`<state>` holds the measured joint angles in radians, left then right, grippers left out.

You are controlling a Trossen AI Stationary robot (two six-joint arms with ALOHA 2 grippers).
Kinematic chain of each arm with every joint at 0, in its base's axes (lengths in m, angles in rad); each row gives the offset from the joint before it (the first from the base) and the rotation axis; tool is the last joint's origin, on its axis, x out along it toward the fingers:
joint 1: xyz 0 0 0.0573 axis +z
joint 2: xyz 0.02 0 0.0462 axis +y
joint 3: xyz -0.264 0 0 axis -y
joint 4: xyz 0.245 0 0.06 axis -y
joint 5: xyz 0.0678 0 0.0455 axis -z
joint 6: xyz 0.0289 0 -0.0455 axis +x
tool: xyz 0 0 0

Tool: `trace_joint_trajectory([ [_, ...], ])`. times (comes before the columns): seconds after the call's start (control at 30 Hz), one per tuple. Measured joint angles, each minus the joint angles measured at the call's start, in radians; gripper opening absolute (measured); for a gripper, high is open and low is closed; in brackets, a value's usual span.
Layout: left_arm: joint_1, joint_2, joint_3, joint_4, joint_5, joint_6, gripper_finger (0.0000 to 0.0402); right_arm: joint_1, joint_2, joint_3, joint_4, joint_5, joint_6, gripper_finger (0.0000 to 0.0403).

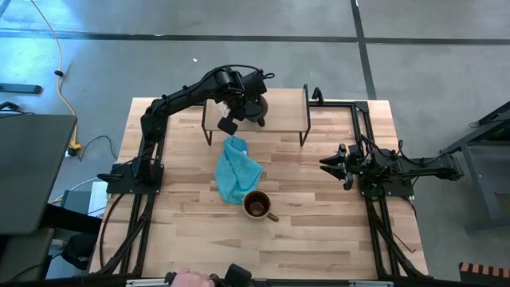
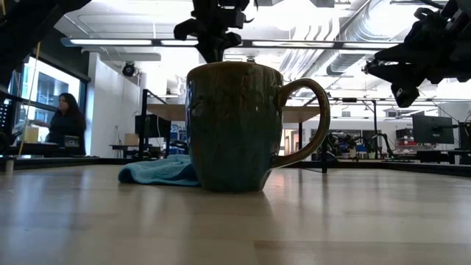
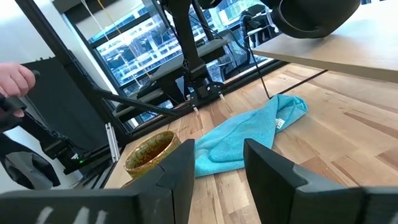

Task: Stack small to large cups/mugs on shelf
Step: Put the green mug on the shelf

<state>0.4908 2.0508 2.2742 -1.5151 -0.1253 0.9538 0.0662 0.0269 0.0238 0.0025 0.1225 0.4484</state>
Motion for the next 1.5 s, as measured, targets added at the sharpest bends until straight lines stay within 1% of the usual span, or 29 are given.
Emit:
trace_joint_trajectory([
  [0.3, 0.000, 0.000, 0.000, 0.004, 0.000, -0.012, 0.0001, 0.000, 0.000, 0.000, 0.001, -0.001, 0.000, 0.0128],
  [0.6, 0.000, 0.000, 0.000, 0.028, -0.034, -0.012, 0.0024, 0.000, 0.000, 0.000, 0.001, -0.001, 0.000, 0.0128],
  [0.9, -0.001, 0.001, 0.000, 0.053, -0.040, 0.008, 0.0020, 0.000, 0.000, 0.000, 0.001, -0.002, -0.002, 0.0128],
  [1.2, -0.001, 0.001, 0.000, 0.071, -0.048, 0.011, 0.0038, 0.000, 0.000, 0.000, 0.001, -0.002, -0.003, 0.0128],
  [1.5, -0.001, 0.000, 0.000, 0.080, -0.053, 0.011, 0.0040, 0.000, 0.000, 0.000, 0.000, -0.003, -0.003, 0.0128],
])
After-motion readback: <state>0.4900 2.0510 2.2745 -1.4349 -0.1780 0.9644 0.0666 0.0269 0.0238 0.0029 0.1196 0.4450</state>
